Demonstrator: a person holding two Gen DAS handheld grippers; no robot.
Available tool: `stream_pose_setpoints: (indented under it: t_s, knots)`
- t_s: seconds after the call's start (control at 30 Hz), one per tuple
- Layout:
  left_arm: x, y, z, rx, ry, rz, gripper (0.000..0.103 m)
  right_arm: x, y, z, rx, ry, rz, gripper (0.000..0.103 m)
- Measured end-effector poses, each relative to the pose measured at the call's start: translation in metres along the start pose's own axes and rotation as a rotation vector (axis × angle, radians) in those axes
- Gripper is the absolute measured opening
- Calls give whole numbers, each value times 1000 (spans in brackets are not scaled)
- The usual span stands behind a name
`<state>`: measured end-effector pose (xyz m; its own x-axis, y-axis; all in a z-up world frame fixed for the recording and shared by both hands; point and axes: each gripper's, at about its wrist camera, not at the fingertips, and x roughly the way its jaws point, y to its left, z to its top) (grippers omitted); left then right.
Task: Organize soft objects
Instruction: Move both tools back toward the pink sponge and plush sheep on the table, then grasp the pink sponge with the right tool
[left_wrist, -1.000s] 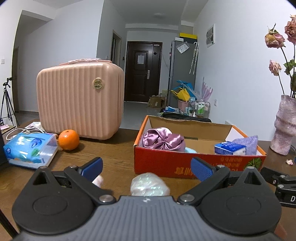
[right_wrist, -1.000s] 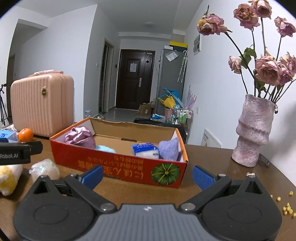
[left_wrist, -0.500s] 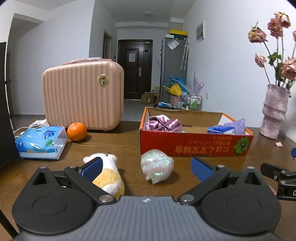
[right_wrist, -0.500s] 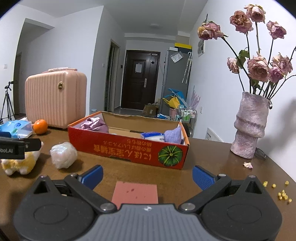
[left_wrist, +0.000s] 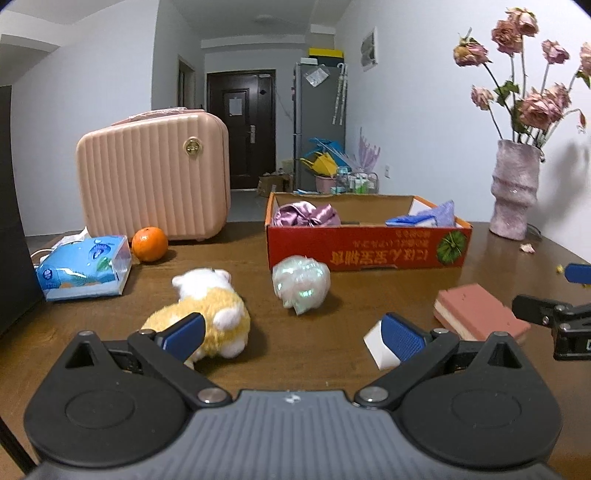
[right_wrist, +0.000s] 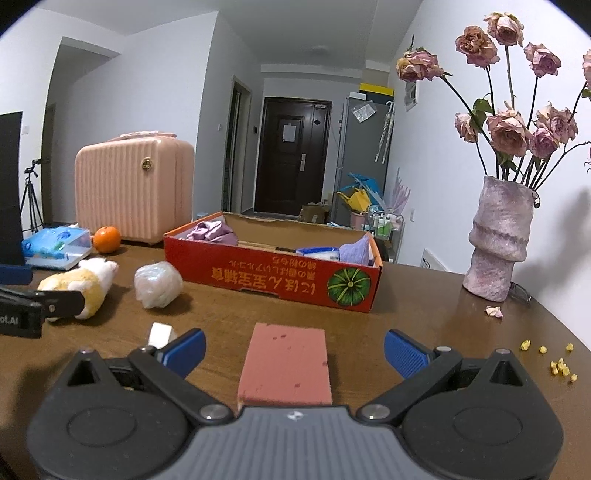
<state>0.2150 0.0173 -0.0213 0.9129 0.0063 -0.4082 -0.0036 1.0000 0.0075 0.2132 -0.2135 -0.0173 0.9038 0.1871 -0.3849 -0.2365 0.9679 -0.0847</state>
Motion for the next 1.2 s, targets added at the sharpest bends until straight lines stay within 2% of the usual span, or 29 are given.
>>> stream_pose_setpoints:
  t_s: [0.33, 0.8, 1.2]
  knots:
    - [-10, -4, -9, 36, 7, -35, 103, 6, 3, -5, -17, 27, 2, 103]
    - [-2, -1, -11, 25, 40, -32, 103, 44, 2, -15, 37, 141, 11, 103]
    - [1, -3, -13, 28, 51, -18, 103, 85, 4, -12, 71, 219, -55, 100]
